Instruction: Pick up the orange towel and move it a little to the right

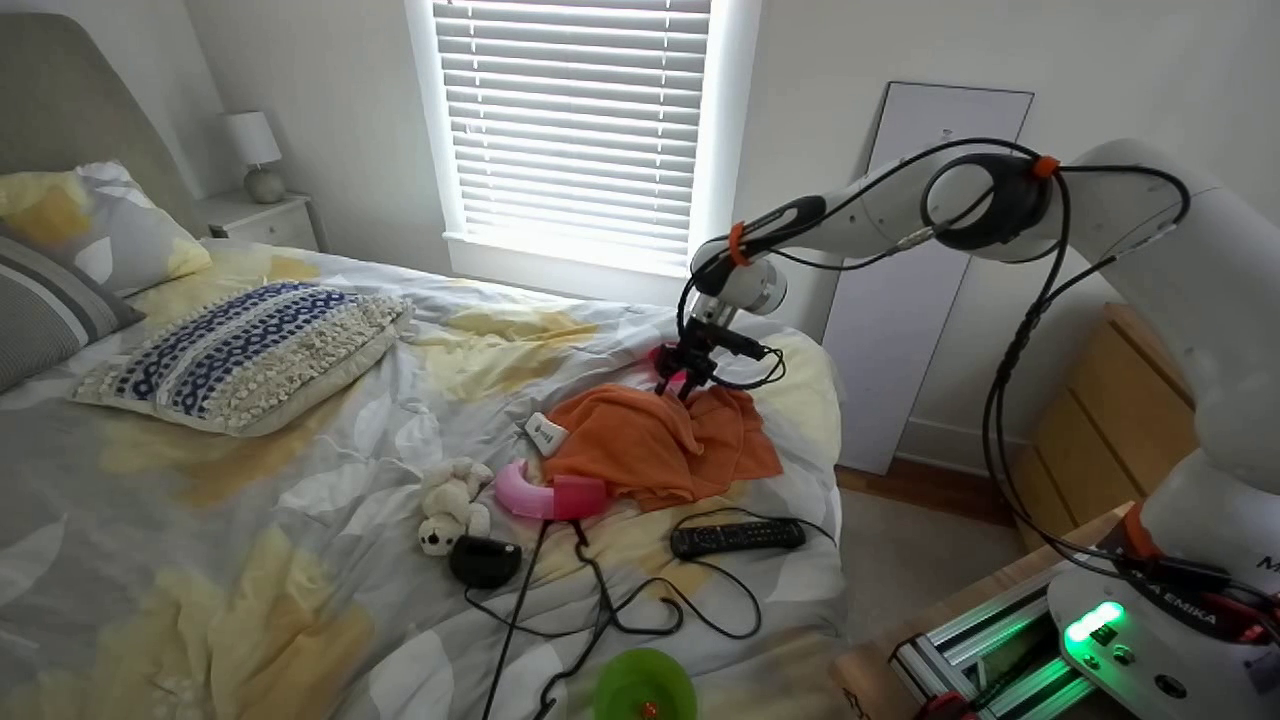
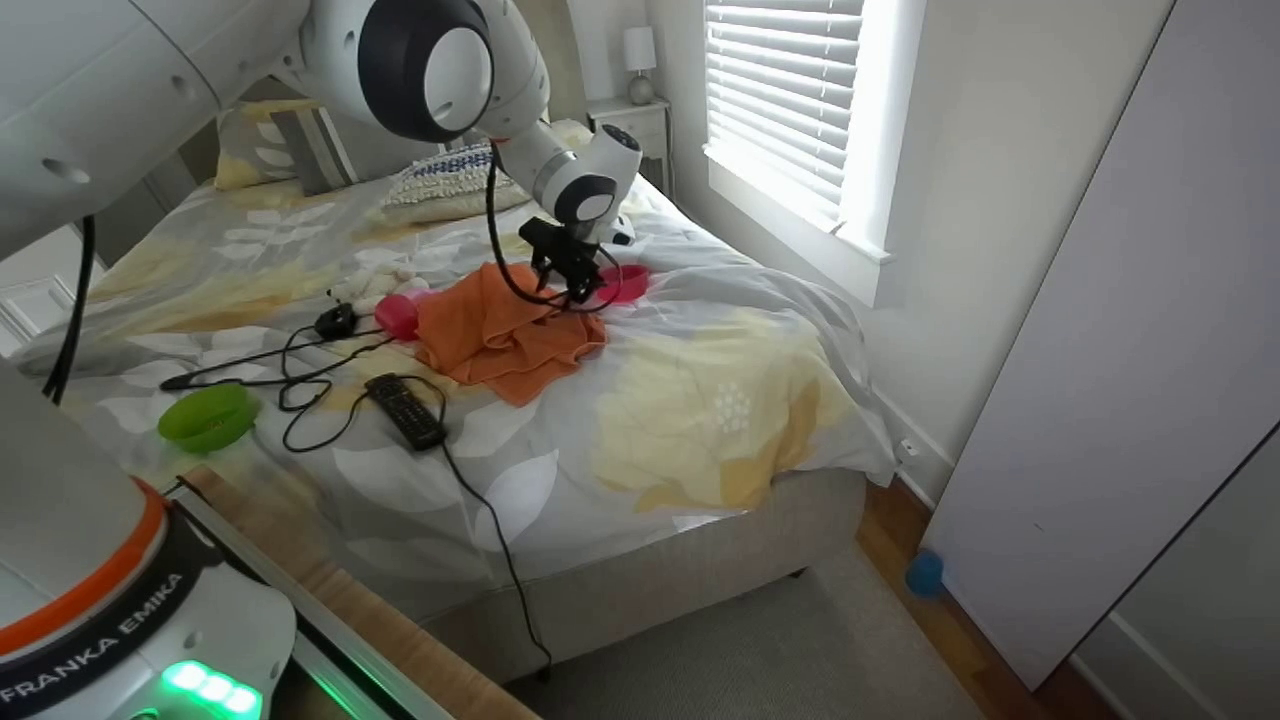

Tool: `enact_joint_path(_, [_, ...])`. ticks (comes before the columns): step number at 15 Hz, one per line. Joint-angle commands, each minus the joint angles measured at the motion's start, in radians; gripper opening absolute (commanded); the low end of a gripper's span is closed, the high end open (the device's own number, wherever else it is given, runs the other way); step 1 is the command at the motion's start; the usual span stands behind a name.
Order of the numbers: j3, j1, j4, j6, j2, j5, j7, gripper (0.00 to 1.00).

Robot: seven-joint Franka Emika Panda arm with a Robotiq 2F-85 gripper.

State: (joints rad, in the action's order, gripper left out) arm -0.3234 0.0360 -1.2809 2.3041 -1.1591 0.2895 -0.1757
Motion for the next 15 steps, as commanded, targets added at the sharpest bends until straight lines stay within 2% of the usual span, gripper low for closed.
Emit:
enact_joint_path(1, [0.008, -0.019, 0.034, -0.039, -0.024, 0.021, 0.015, 0.45])
enact_joint_path(3, [0.008, -0.023, 0.038, -0.049, -0.027, 0.021, 0.016, 0.33])
enact_joint_path(6, [0.008, -0.028, 0.041, -0.054, -0.027, 0.022, 0.017, 0.23])
enact_joint_path(7, [0.009, -0.029, 0.043, -0.054, -0.028, 0.021, 0.016, 0.16])
enact_joint_path(8, [0.008, -0.028, 0.042, -0.051, -0.027, 0.022, 0.014, 0.00])
enact_joint_path(10, [0.005, -0.022, 0.036, -0.047, -0.019, 0.025, 0.007, 0.04])
enact_joint_path(11, [-0.003, -0.014, 0.032, -0.044, -0.009, 0.031, -0.001, 0.00])
enact_joint_path(15, [0.017, -0.011, -0.004, 0.016, 0.089, 0.011, -0.010, 0.01])
